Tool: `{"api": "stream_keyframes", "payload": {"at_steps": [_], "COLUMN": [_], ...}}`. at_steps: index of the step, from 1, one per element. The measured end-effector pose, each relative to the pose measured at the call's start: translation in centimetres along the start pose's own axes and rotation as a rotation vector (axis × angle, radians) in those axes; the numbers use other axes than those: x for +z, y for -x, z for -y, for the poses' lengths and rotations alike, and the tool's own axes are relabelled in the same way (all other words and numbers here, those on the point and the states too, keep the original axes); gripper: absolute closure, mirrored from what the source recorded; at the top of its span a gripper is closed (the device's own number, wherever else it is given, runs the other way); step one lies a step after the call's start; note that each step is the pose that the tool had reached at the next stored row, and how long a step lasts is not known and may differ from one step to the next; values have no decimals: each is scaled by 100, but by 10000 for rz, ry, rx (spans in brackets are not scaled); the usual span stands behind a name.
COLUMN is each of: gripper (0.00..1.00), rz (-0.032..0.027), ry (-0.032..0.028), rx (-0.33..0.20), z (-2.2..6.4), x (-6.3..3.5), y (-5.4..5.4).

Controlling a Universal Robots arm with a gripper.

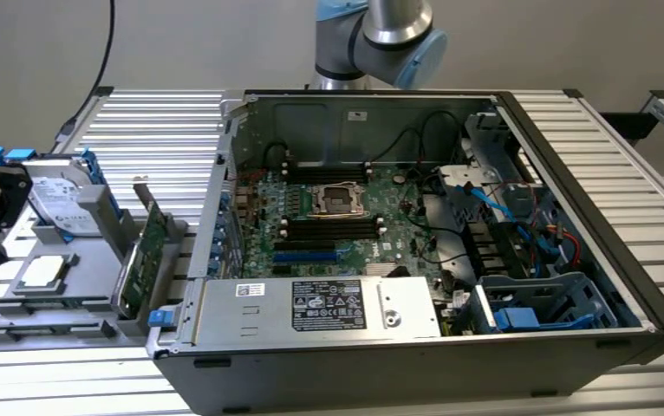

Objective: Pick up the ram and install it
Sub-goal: 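Pick up the ram and move it above insertion slot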

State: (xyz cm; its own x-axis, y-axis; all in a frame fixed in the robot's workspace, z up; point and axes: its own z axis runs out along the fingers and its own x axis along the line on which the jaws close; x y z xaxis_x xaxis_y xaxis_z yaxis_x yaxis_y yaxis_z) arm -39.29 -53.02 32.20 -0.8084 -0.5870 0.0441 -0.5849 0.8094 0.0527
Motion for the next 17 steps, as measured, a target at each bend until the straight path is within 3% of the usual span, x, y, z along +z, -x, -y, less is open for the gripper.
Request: {"api": "stream_keyframes", "payload": {"at_steps": [17], "gripper": [89], "rz": [-165], "ry": [-137], "rx": [-3089], "z": [1], "x": [16], "y": [1]}}
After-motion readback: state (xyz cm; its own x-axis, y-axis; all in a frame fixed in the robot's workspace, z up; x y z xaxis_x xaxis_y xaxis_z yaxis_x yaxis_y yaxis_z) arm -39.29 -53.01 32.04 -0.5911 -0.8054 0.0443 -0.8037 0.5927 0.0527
